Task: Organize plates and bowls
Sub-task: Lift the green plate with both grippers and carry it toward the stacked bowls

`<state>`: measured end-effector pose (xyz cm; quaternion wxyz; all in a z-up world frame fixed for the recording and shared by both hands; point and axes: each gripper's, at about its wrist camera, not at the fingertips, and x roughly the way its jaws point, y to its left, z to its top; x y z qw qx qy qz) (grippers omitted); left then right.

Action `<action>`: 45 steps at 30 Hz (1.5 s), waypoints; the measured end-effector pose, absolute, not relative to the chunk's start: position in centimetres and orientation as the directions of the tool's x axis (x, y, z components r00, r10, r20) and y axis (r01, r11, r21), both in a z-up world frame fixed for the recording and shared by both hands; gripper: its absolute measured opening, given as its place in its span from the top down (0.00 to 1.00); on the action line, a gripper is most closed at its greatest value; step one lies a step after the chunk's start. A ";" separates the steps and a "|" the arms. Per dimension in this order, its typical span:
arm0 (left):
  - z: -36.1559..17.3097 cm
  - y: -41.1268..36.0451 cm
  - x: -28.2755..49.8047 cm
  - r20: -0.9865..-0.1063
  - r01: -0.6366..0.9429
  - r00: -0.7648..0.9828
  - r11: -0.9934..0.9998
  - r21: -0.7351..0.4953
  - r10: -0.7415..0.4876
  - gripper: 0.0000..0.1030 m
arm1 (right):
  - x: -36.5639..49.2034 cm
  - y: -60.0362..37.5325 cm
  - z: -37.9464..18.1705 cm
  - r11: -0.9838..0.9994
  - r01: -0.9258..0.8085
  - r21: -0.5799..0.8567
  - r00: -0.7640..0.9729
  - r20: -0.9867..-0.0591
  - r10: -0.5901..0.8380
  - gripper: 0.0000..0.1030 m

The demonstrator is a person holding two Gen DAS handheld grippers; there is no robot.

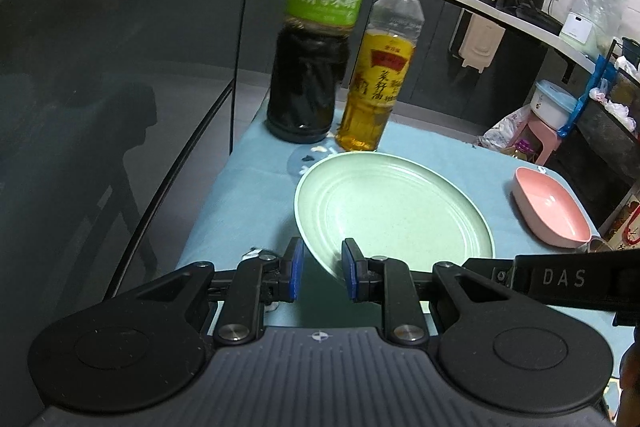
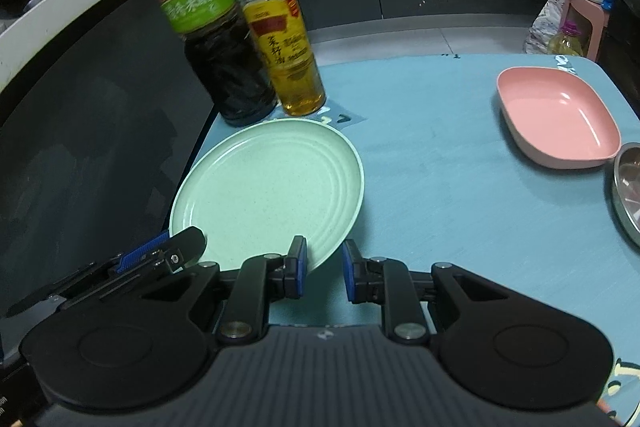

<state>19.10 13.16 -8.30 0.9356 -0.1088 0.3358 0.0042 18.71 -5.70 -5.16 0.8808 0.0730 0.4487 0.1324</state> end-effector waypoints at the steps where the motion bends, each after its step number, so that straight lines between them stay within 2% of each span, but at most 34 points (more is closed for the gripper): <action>1: -8.5 13.3 19.0 -0.631 -0.084 0.773 0.976 -0.203 -0.065 0.81 | 18.7 -5.5 -5.3 0.955 -0.169 0.245 0.560 -0.774 0.297 0.81; 30: -12.2 15.2 18.6 -0.736 -0.132 0.674 0.969 -0.207 -0.066 0.81 | 18.6 -2.3 -8.8 0.966 -0.183 0.185 0.443 -0.861 0.249 0.80; 36: -12.0 15.2 18.3 -0.753 -0.155 0.657 0.969 -0.191 -0.043 0.77 | 18.4 -2.7 -8.8 0.967 -0.176 0.187 0.443 -0.862 0.247 0.80; 38: -11.9 15.4 18.2 -0.758 -0.179 0.652 0.967 -0.183 -0.023 0.72 | 18.4 -2.9 -8.6 0.967 -0.171 0.191 0.446 -0.860 0.248 0.80; 45: -10.8 14.9 17.2 -0.761 -0.221 0.648 0.962 -0.158 0.024 0.71 | 18.1 -4.5 -7.9 0.965 -0.154 0.214 0.460 -0.848 0.262 0.80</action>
